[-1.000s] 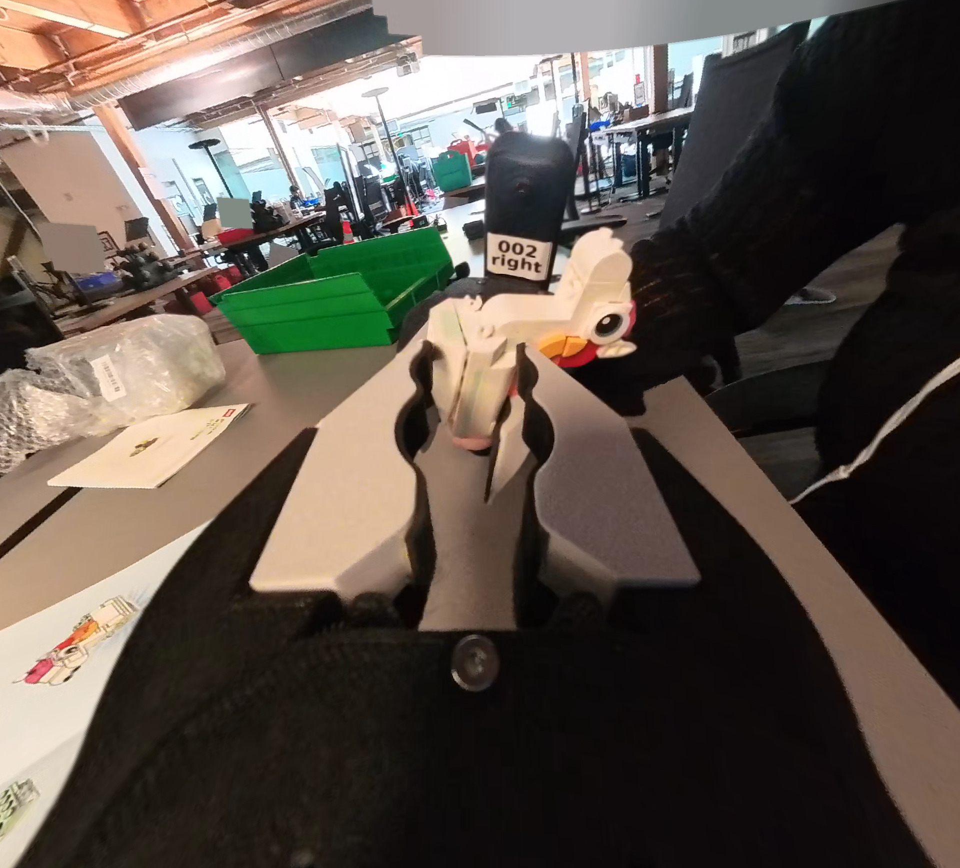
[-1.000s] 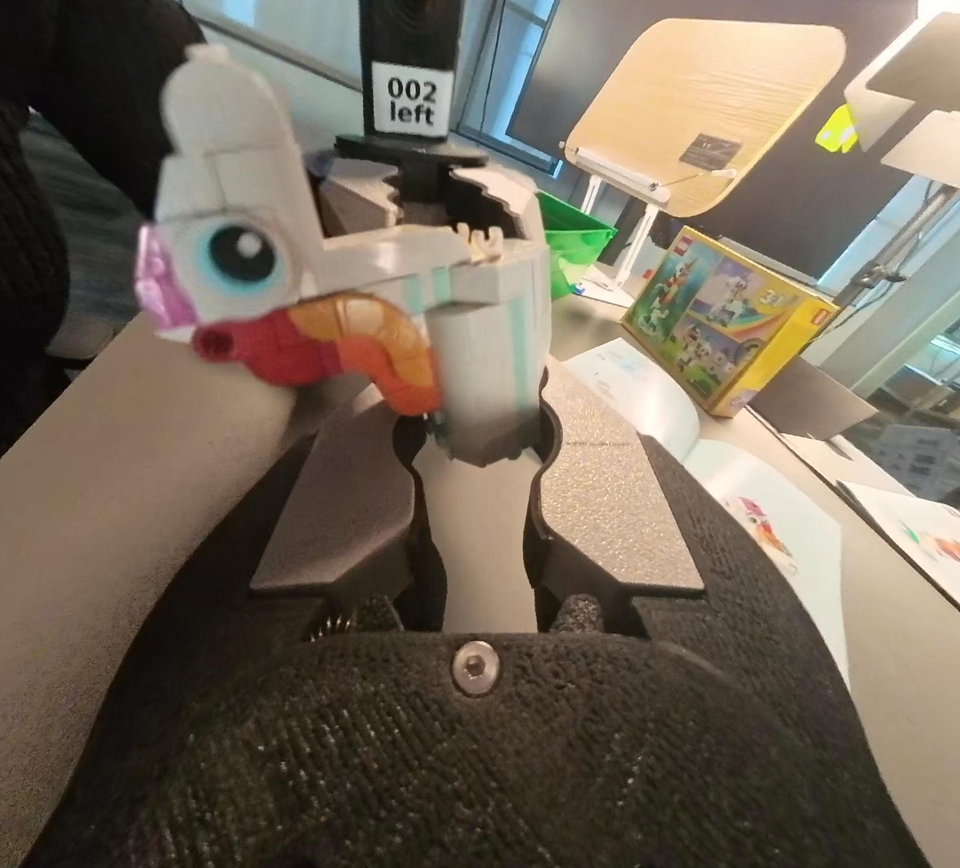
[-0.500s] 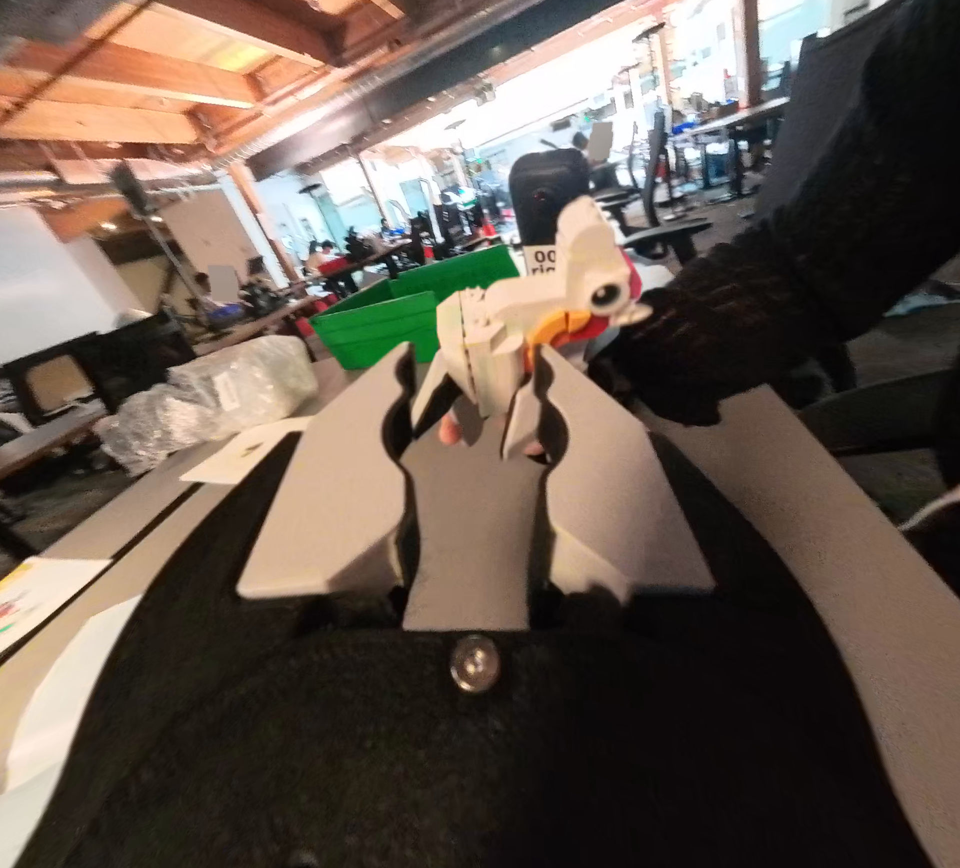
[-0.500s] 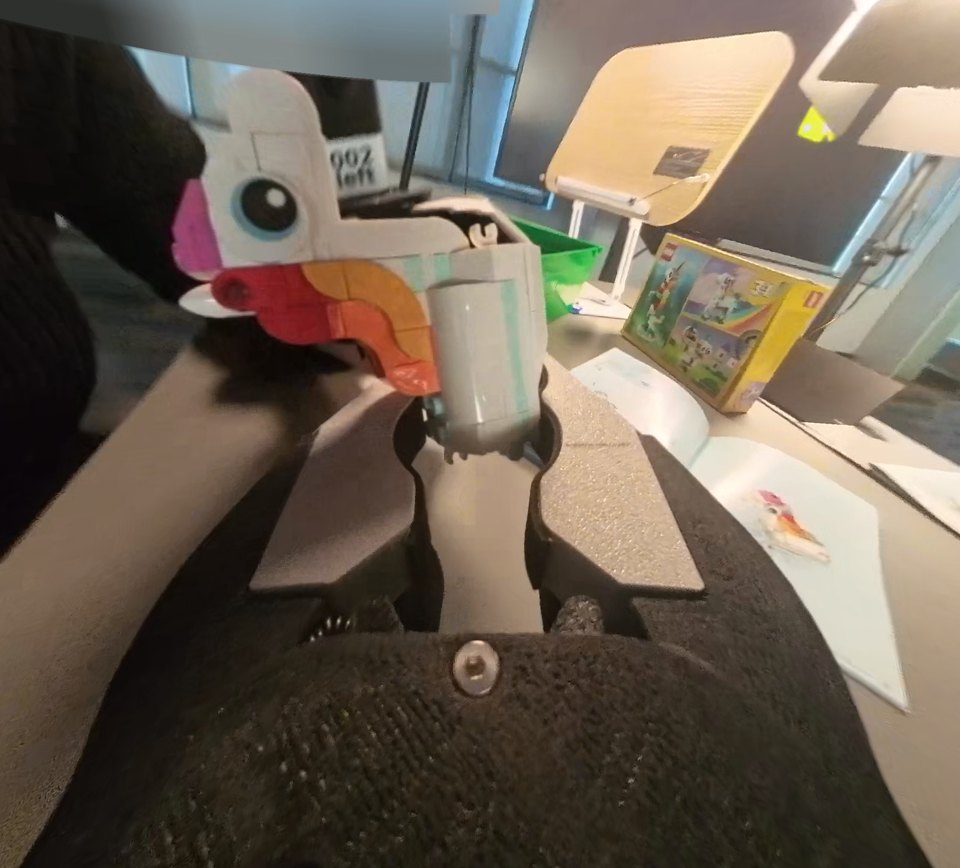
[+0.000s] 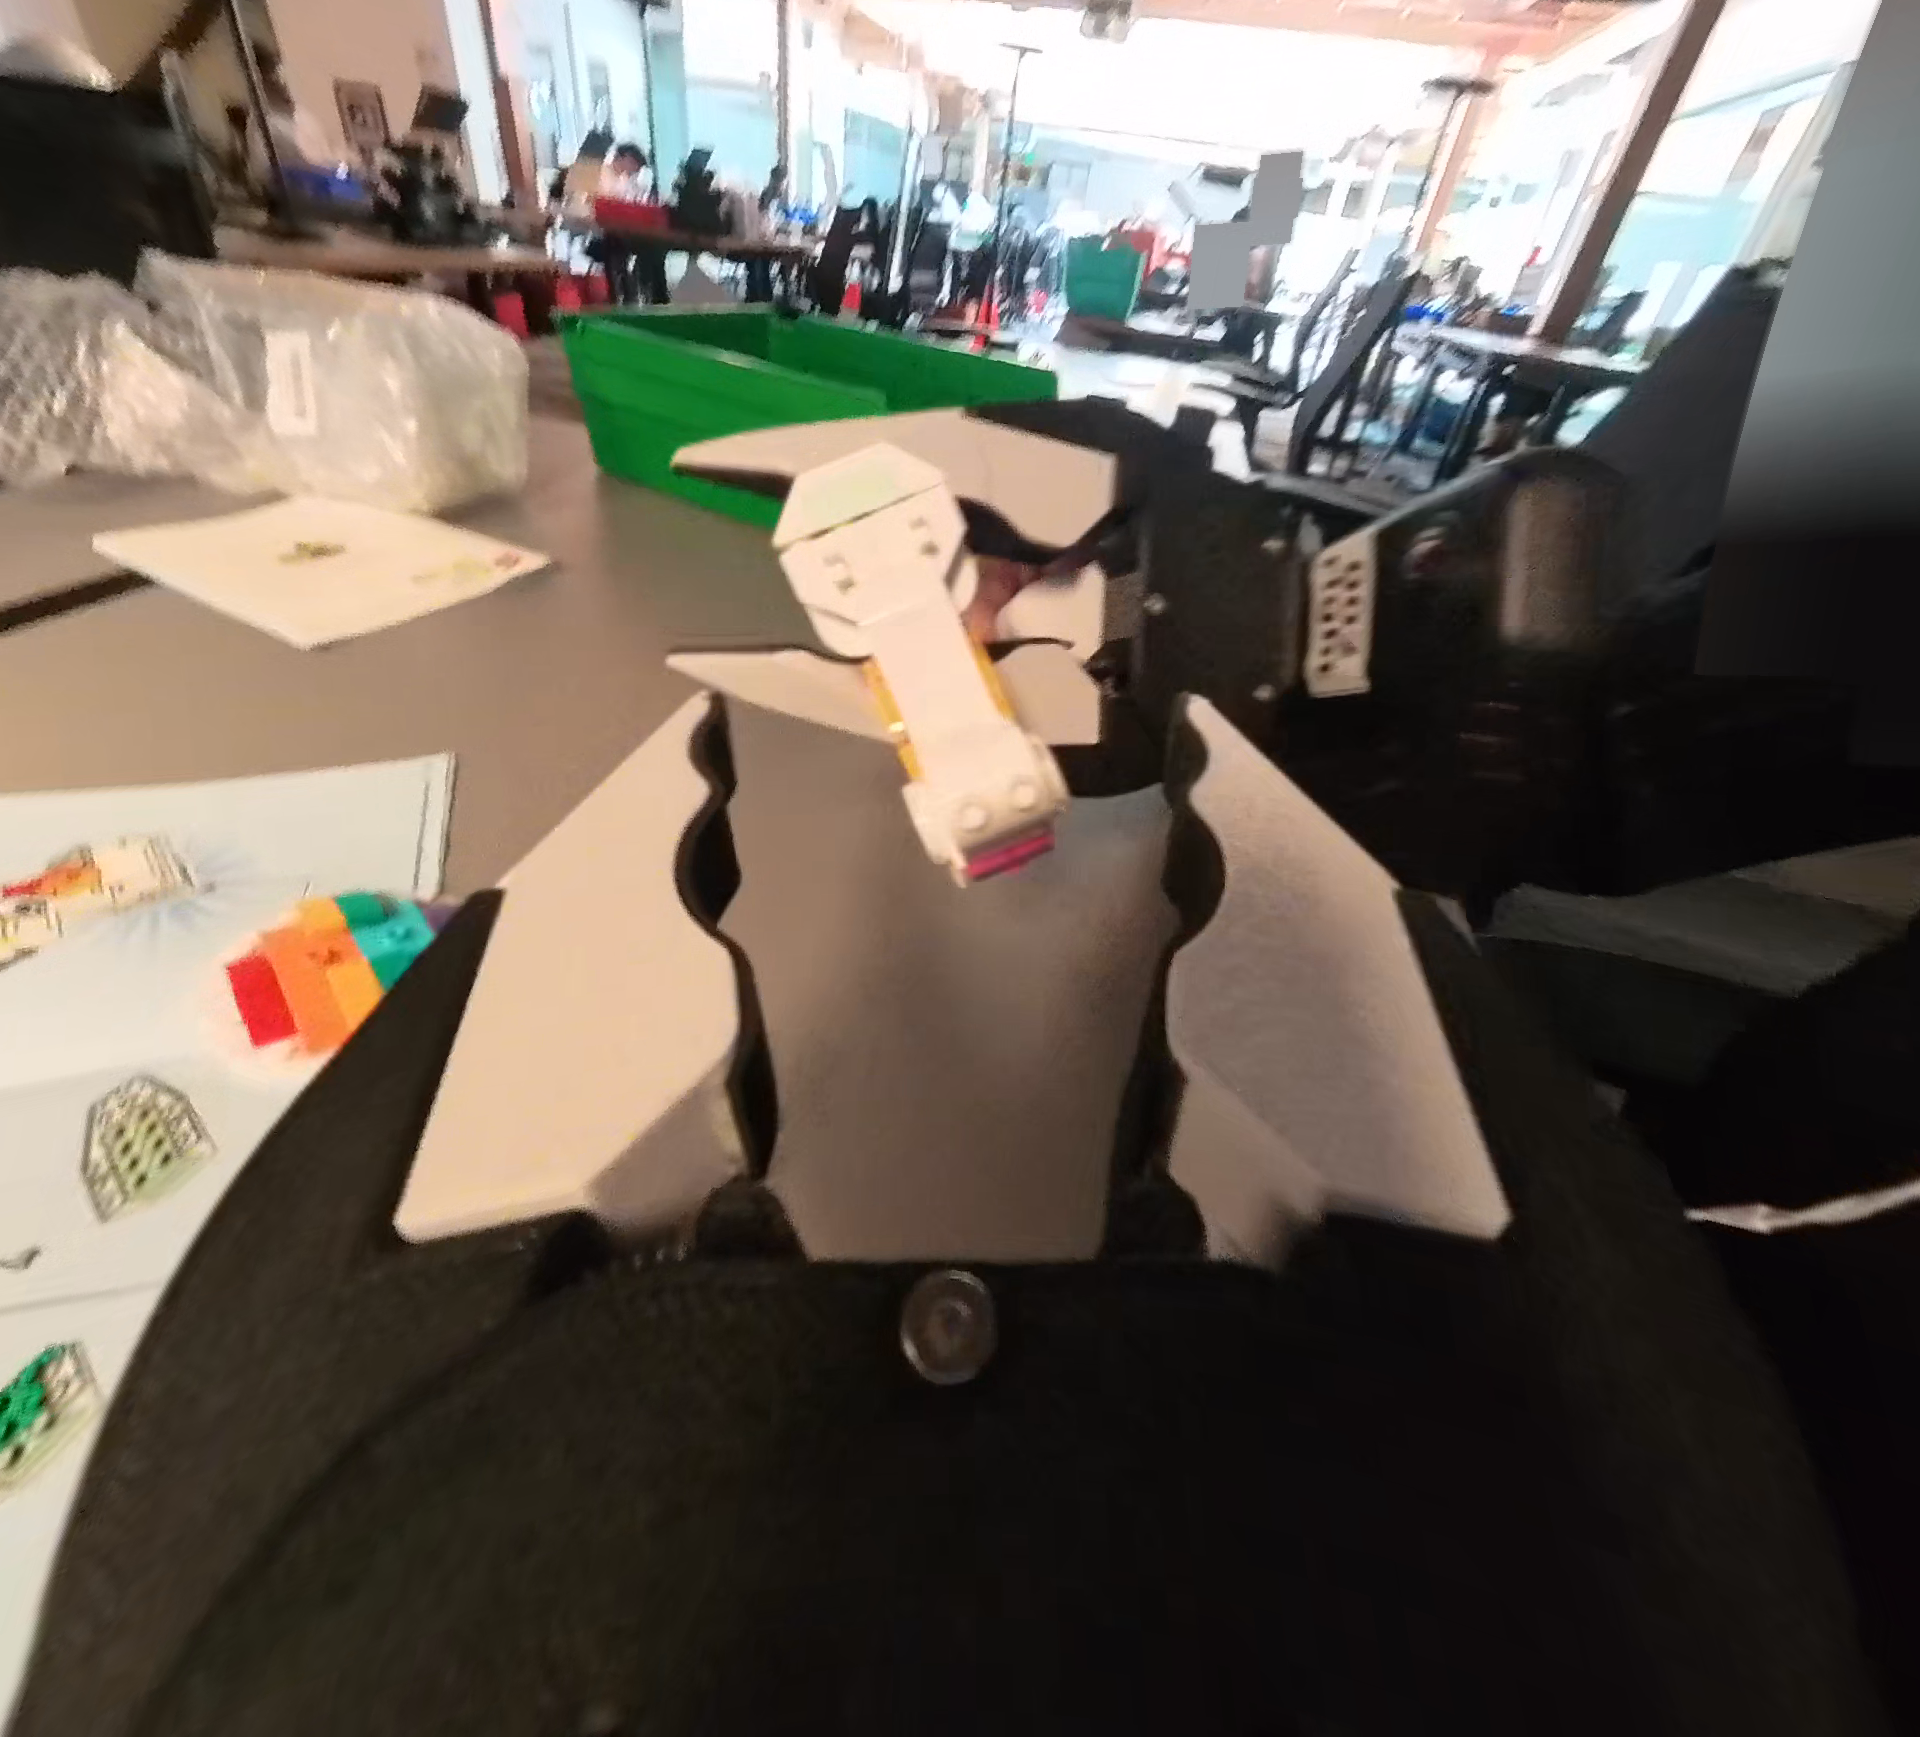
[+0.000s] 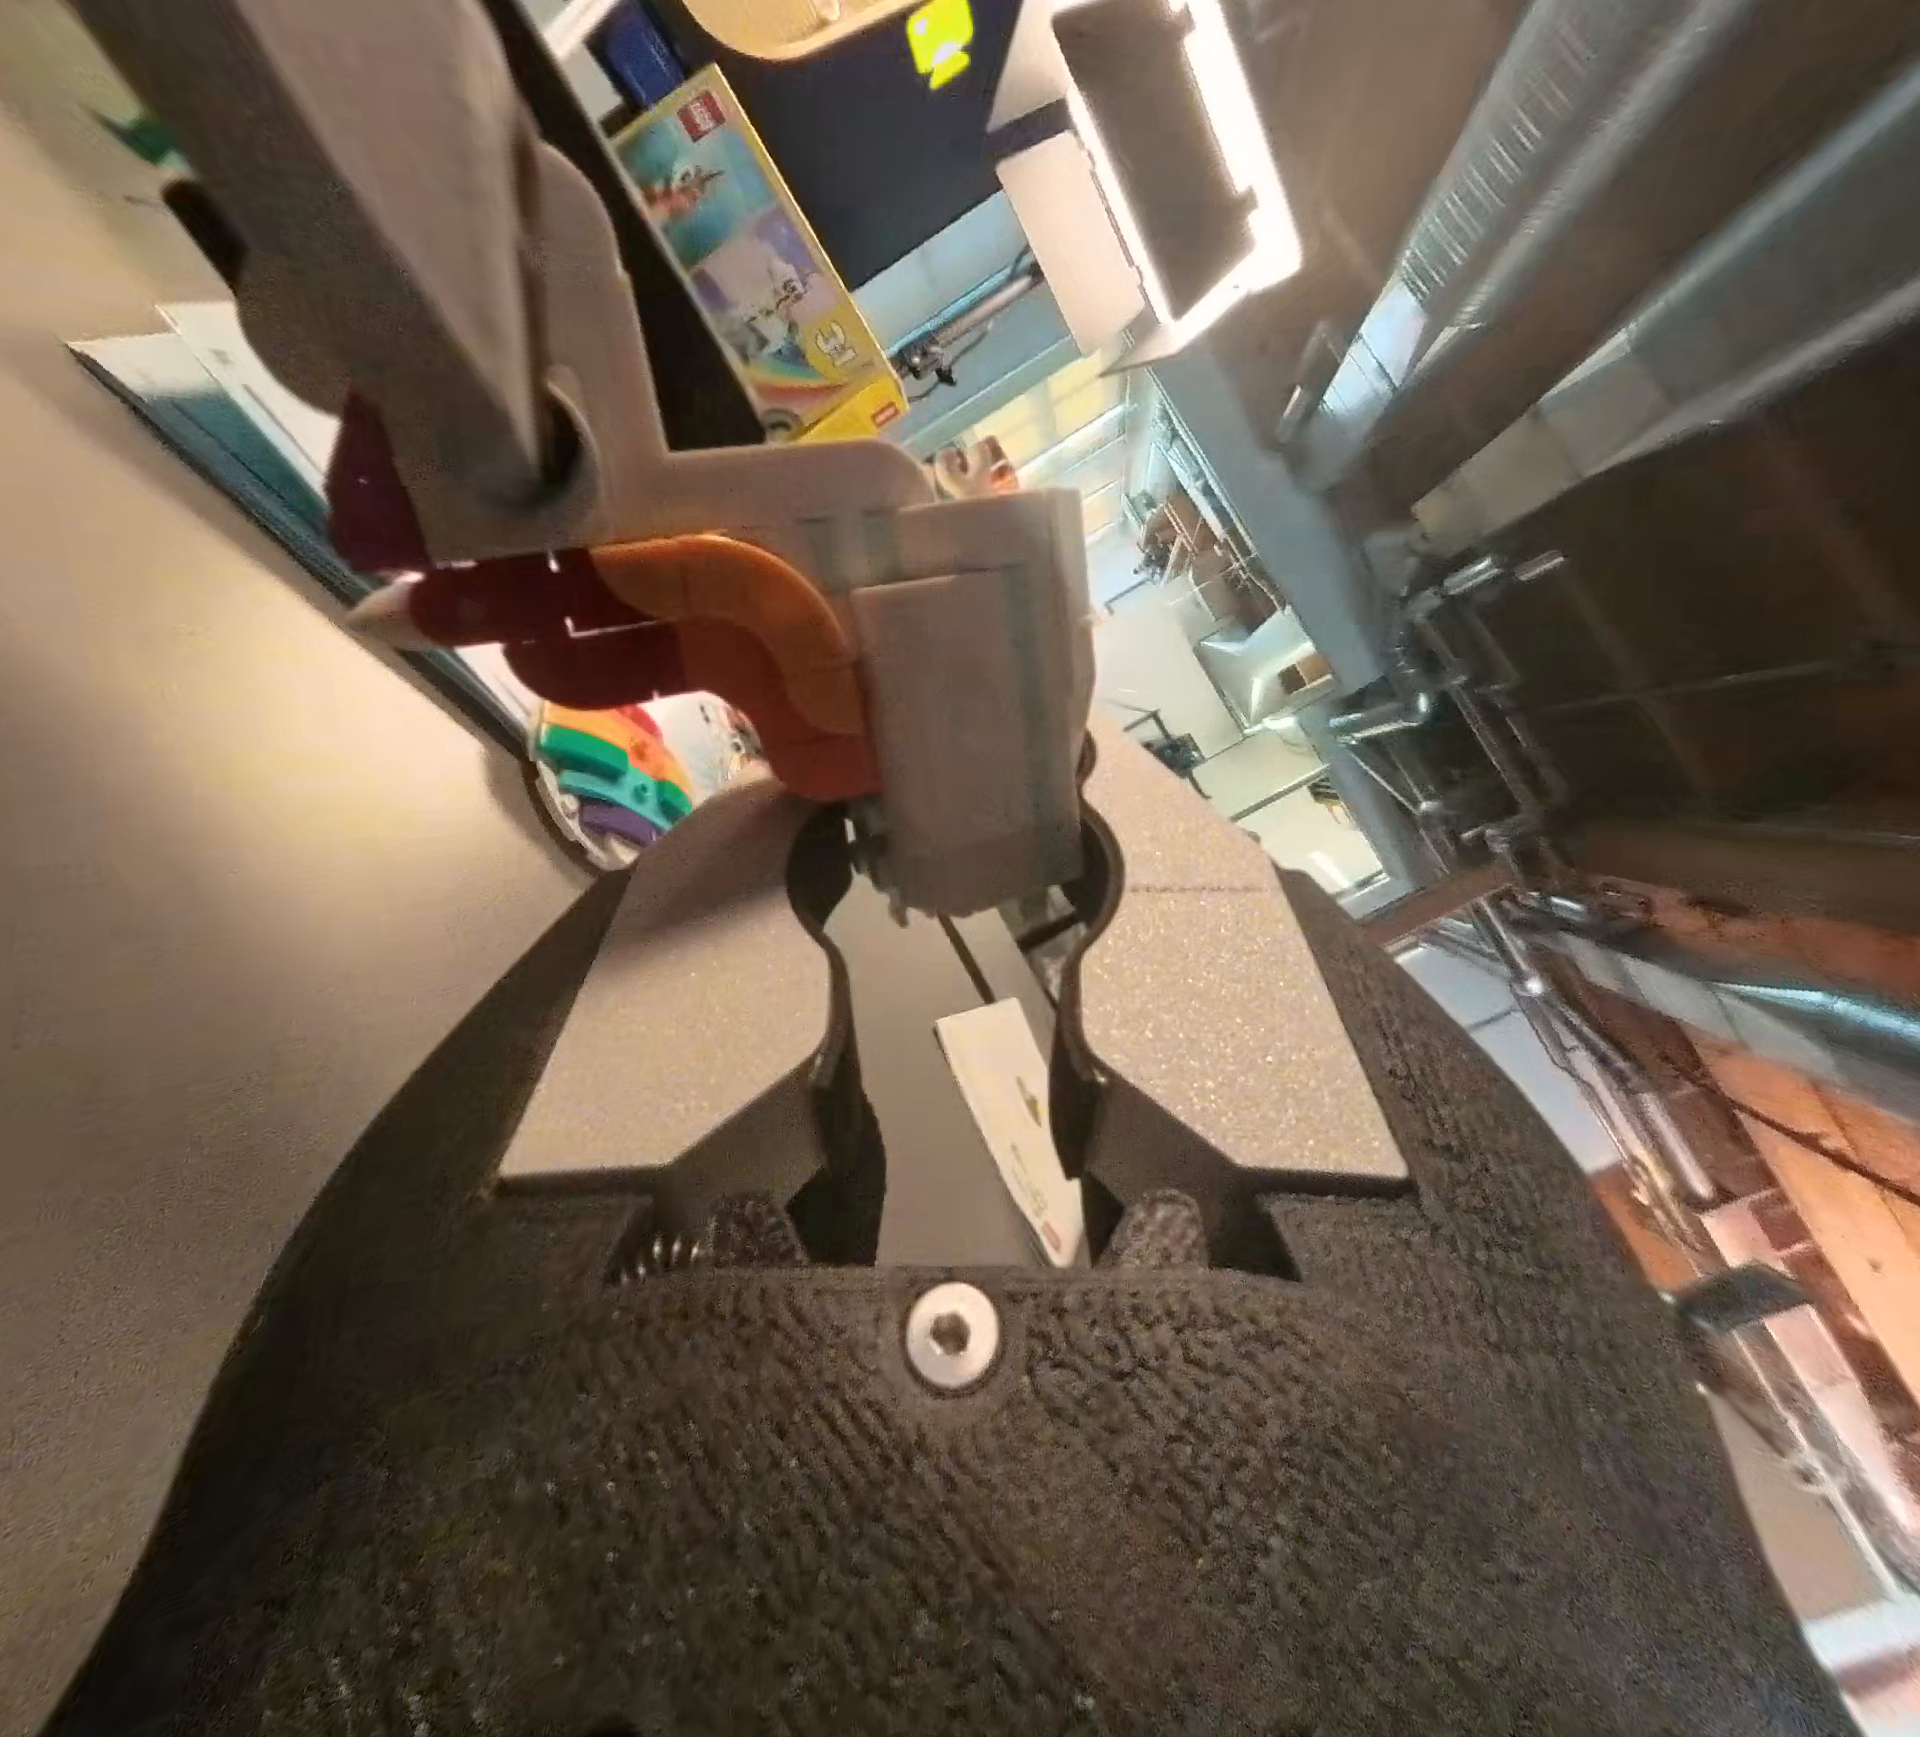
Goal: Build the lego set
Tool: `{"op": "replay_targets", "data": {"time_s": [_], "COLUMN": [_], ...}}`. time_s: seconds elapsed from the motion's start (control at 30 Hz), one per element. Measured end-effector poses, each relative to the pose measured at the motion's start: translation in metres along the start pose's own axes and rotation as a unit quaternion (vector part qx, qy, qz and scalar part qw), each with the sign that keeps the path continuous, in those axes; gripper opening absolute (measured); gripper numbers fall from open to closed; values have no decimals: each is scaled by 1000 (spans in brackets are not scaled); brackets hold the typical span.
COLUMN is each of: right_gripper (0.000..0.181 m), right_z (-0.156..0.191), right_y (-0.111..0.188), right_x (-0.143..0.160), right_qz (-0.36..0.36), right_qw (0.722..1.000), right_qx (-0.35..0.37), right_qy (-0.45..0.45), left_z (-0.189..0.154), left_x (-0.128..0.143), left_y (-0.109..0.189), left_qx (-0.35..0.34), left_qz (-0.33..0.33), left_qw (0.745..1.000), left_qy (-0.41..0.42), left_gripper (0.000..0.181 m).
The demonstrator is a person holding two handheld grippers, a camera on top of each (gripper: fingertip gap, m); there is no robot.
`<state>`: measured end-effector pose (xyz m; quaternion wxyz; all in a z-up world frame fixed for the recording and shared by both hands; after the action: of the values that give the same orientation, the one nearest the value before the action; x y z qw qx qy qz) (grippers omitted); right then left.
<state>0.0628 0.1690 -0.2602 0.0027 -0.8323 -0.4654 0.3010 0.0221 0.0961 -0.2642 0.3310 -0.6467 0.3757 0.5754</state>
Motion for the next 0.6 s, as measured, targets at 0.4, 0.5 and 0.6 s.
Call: {"op": "replay_targets", "data": {"time_s": [0.4,0.5,0.6], "right_gripper": [42,66,80], "right_z": [2,7,10], "right_y": [11,23,34], "right_x": [-12,-22,-39], "right_qz": [-71,-132,-175], "right_qw": [994,988,974], "right_qx": [6,-69,-136], "right_qy": [84,31,-55], "left_z": [5,2,-2], "left_x": [8,8,-3], "left_y": [-3,5,21], "left_qx": [8,97,245], "left_qz": [58,52,-27], "left_qw": [998,994,960], "left_qy": [-14,26,132], "left_gripper": [23,24,23]}}
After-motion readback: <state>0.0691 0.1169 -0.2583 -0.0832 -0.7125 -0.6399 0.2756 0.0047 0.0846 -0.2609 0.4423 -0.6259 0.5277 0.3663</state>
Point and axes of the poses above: each gripper's, where its closed fingertips meet, y back along the fingers, x out of its underside, z = x × y across the jaws, the point moved 4 cm from there along y, back along the fingers, and after that the axes turned 10 degrees about x, right-handed, at the moved point
